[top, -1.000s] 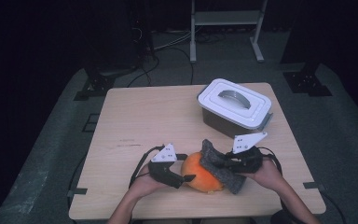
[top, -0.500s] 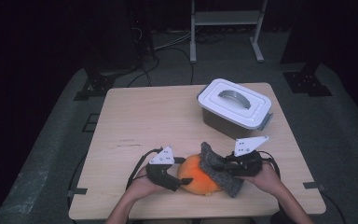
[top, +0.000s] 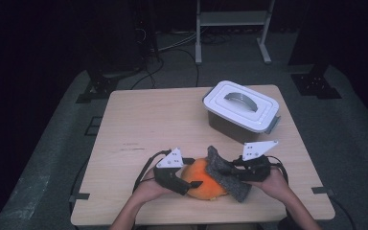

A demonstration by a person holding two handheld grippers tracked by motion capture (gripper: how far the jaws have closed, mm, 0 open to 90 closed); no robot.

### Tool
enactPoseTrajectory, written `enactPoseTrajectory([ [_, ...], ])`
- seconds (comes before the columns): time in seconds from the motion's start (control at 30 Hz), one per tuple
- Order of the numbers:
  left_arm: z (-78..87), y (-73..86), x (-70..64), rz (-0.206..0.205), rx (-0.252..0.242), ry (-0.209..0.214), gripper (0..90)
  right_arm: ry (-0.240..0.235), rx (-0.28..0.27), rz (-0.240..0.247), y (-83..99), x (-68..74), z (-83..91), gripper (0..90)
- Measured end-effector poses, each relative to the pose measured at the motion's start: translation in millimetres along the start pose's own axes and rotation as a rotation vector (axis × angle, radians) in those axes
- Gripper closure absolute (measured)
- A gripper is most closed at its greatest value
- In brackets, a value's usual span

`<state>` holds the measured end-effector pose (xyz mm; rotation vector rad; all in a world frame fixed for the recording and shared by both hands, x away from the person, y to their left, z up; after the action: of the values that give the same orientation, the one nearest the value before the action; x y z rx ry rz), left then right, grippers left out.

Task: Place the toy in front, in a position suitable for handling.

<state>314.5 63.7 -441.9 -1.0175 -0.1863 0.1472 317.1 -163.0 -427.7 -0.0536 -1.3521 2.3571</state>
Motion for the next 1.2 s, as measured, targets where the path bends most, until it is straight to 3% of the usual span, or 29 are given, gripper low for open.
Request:
enactPoseTrajectory([
  [0.17,4.0,12.5,1.5,0.041,0.002,0.005,23.3,-0.002,-0.007,-0.033,10.3,-4.2,1.8,74.6],
  [0.33,6.3,18.4,-0.5,0.043,0.006,0.012,23.2,-0.011,0.001,-0.077,28.8,-6.8,5.4,74.4],
  [0.53,8.0,20.6,-0.7,0.046,0.006,0.014,23.2,0.005,0.042,-0.098,40.4,-10.2,11.7,74.1],
  [0.63,8.7,21.6,-0.8,0.043,0.005,0.018,23.2,0.007,0.032,-0.101,39.9,-11.5,14.9,74.1],
  [0.8,10.6,22.8,-1.1,0.037,0.013,0.024,23.2,-0.01,-0.023,-0.088,23.4,-10.0,17.8,74.2],
  [0.93,11.4,24.0,-1.2,0.042,0.013,0.022,23.2,-0.019,-0.022,-0.073,18.2,-7.0,13.0,74.1],
  [1.03,12.1,25.7,-1.2,0.044,0.013,0.023,23.2,-0.028,-0.007,-0.069,20.7,-5.8,7.0,74.1],
  [1.2,9.6,24.9,-2.8,0.032,0.015,0.019,23.2,-0.02,0.042,-0.112,41.0,-14.3,4.8,73.6],
])
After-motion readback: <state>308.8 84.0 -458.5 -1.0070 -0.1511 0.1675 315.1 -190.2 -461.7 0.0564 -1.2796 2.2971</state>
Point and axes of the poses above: each handheld gripper's, and its own axes: z roughly backward along the jaws, y roughly out of its underside, x roughly to its left, the point moved 4 cm from there along -z, roughly forward along the jaws, and after that the axes turned 7 degrees about -z, right-handed, at the moved point
